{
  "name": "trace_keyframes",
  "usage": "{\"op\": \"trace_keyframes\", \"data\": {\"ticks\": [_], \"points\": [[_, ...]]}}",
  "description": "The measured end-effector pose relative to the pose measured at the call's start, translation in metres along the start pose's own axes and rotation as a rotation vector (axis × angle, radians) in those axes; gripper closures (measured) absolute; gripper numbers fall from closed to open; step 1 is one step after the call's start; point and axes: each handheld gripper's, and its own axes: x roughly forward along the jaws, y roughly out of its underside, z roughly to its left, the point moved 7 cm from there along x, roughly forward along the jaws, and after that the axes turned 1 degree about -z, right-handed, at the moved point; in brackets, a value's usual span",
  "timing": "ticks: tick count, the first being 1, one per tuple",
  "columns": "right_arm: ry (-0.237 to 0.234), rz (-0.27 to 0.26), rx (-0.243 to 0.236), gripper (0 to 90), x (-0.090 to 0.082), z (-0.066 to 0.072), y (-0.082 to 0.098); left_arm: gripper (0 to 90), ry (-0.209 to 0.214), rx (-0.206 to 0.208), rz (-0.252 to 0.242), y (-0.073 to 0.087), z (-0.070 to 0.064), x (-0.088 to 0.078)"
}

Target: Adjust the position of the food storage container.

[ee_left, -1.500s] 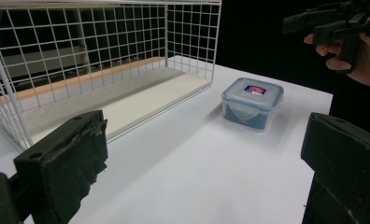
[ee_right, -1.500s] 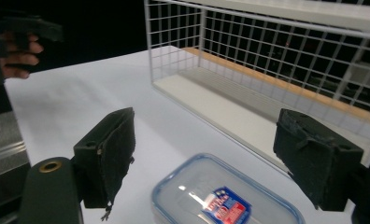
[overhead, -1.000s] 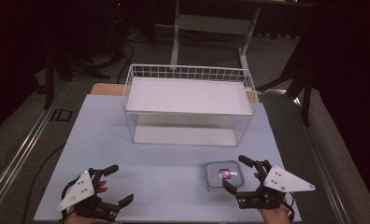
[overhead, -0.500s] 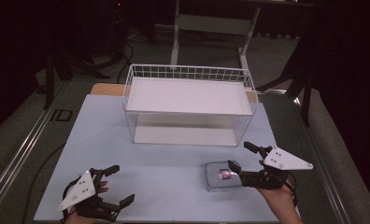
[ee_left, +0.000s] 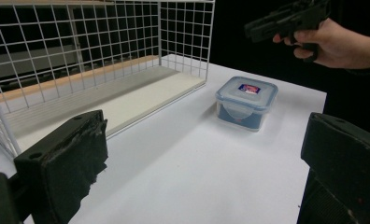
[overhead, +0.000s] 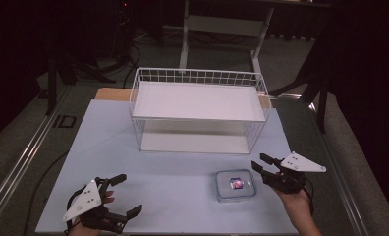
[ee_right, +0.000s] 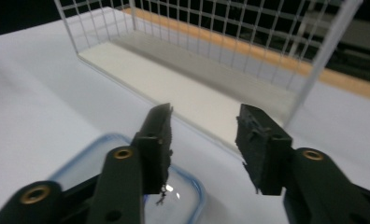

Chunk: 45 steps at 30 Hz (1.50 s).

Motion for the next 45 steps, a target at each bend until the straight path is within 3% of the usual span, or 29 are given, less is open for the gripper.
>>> {"op": "trace_keyframes", "data": {"ticks": [8, 13, 23, 36, 45], "points": [[0.031, 0.048, 0.056, 69.2, 0.002, -0.015, 0.026, 1.6, 0.003, -0.001, 0.002, 0.001, 0.000, 0.002], [0.066, 0.085, 0.055, 76.4, 0.002, -0.020, 0.038, 1.5, 0.004, -0.004, 0.004, 0.001, 0.000, 0.002], [0.066, 0.160, 0.059, 89.2, 0.001, -0.018, 0.060, 1.5, 0.005, 0.004, 0.012, 0.002, -0.001, 0.003], [0.048, 0.278, 0.070, 89.9, -0.001, -0.008, 0.089, 1.6, 0.002, 0.006, 0.010, 0.001, -0.001, 0.002], [0.006, 0.333, 0.046, 90.0, 0.013, 0.004, 0.096, 1.6, 0.006, 0.008, 0.016, 0.002, -0.002, 0.004]]}}
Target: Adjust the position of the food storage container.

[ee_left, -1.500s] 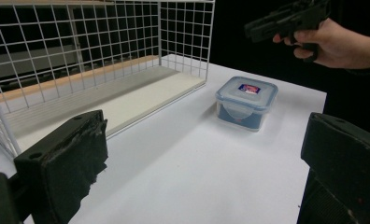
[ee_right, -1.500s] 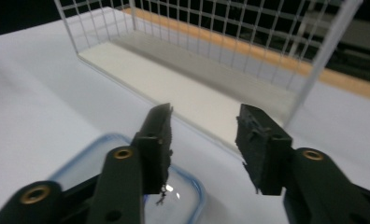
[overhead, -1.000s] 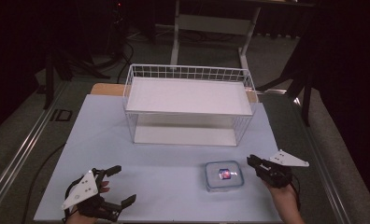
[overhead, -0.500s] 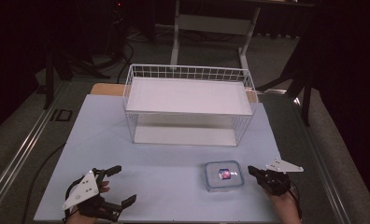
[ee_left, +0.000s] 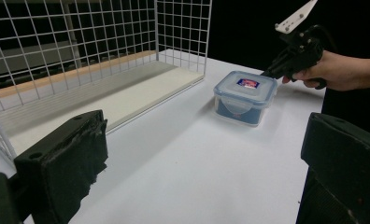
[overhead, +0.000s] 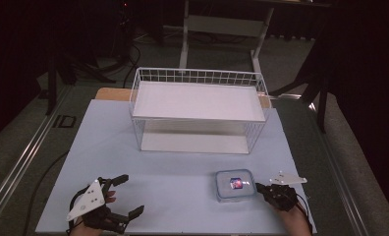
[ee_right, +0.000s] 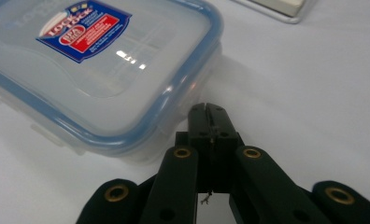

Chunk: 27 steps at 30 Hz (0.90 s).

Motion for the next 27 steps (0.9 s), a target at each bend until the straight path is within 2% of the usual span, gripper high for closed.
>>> {"op": "trace_keyframes", "data": {"ticks": [9, 12, 27], "points": [[-0.036, 0.021, -0.014, 90.0, 0.007, 0.010, -0.007, 1.6, 0.003, 0.004, 0.006, 0.001, -0.001, 0.001], [-0.050, 0.035, -0.037, 90.0, 0.012, 0.017, -0.010, 1.5, 0.004, 0.006, 0.007, 0.001, -0.001, 0.001], [-0.149, 0.054, -0.079, 90.0, 0.039, 0.057, -0.034, 1.6, 0.010, 0.004, 0.011, 0.002, -0.002, 0.002]]}}
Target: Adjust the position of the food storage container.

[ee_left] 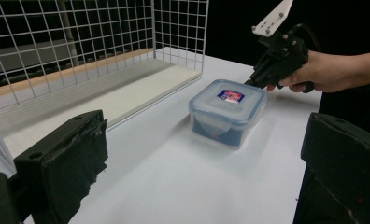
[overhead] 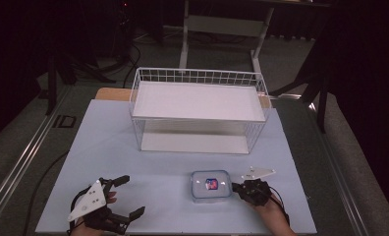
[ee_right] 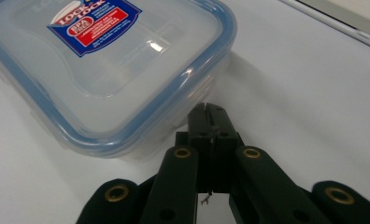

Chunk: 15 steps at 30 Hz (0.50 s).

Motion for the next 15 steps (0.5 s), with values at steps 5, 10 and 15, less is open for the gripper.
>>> {"op": "trace_keyframes", "data": {"ticks": [5, 10, 15], "points": [[-0.040, -0.003, -0.017, 90.0, 0.008, 0.013, -0.008, 1.5, 0.003, -0.001, 0.001, 0.000, 0.000, 0.000], [-0.038, -0.014, -0.024, 90.0, 0.006, 0.014, -0.009, 1.6, 0.003, 0.000, 0.005, 0.001, 0.000, 0.000], [-0.036, -0.017, -0.010, 90.0, -0.003, 0.013, -0.005, 1.6, 0.005, -0.001, 0.007, 0.001, -0.001, 0.001]]}}
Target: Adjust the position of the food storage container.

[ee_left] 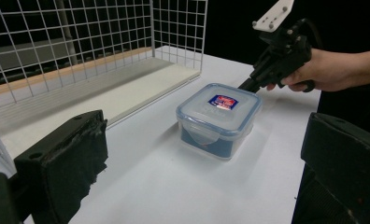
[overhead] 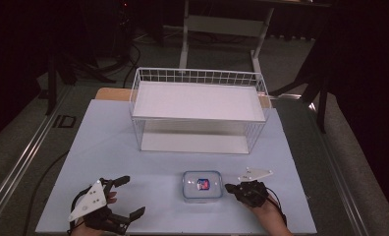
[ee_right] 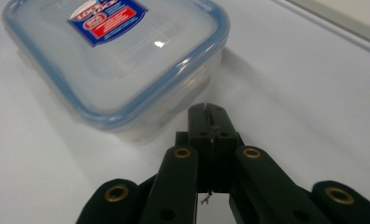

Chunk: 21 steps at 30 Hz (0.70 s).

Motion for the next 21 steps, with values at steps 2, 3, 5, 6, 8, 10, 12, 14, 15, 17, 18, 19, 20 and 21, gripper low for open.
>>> {"op": "trace_keyframes", "data": {"ticks": [2, 3, 5, 6, 8, 10, 12, 14, 15, 17, 18, 19, 20, 21], "points": [[-0.005, 0.005, -0.001, 90.0, 0.001, 0.002, 0.001, 1.6, 0.003, 0.003, 0.004, 0.000, -0.001, 0.001], [-0.014, 0.007, -0.002, 90.0, 0.002, 0.004, 0.001, 1.5, 0.004, 0.002, 0.004, 0.000, -0.001, 0.001], [-0.015, 0.017, -0.012, 90.0, 0.005, 0.008, 0.000, 1.6, 0.004, 0.002, 0.003, 0.000, -0.001, 0.001], [-0.015, 0.024, -0.020, 90.0, 0.007, 0.009, -0.001, 1.6, 0.005, 0.002, 0.003, 0.000, -0.001, 0.000], [-0.026, 0.027, -0.017, 90.0, 0.011, 0.012, -0.002, 1.6, 0.004, 0.003, 0.005, 0.001, -0.001, 0.000], [-0.032, 0.030, -0.020, 90.0, 0.014, 0.014, -0.005, 1.6, 0.004, -0.003, 0.004, 0.001, -0.001, 0.000], [-0.039, 0.029, -0.029, 90.0, 0.017, 0.017, -0.008, 1.5, 0.005, -0.001, 0.005, 0.001, -0.001, 0.000], [-0.047, 0.030, -0.038, 90.0, 0.020, 0.020, -0.012, 1.6, 0.007, 0.002, 0.006, 0.001, -0.001, 0.000], [-0.048, 0.029, -0.044, 90.0, 0.022, 0.021, -0.013, 1.6, 0.007, 0.002, 0.006, 0.001, -0.001, 0.000], [-0.056, 0.030, -0.051, 90.0, 0.026, 0.023, -0.017, 1.6, 0.009, -0.001, 0.007, 0.001, -0.001, 0.000], [-0.058, 0.029, -0.048, 90.0, 0.028, 0.024, -0.019, 1.6, 0.009, -0.001, 0.006, 0.001, -0.001, 0.000], [-0.063, 0.029, -0.047, 90.0, 0.030, 0.025, -0.020, 1.6, 0.010, 0.000, 0.006, 0.001, -0.002, 0.000], [-0.063, 0.028, -0.051, 90.0, 0.032, 0.026, -0.022, 1.6, 0.011, 0.000, 0.007, 0.001, -0.002, 0.000], [-0.067, 0.026, -0.051, 90.0, 0.033, 0.027, -0.023, 1.5, 0.012, -0.001, 0.007, 0.001, -0.002, 0.000]]}}
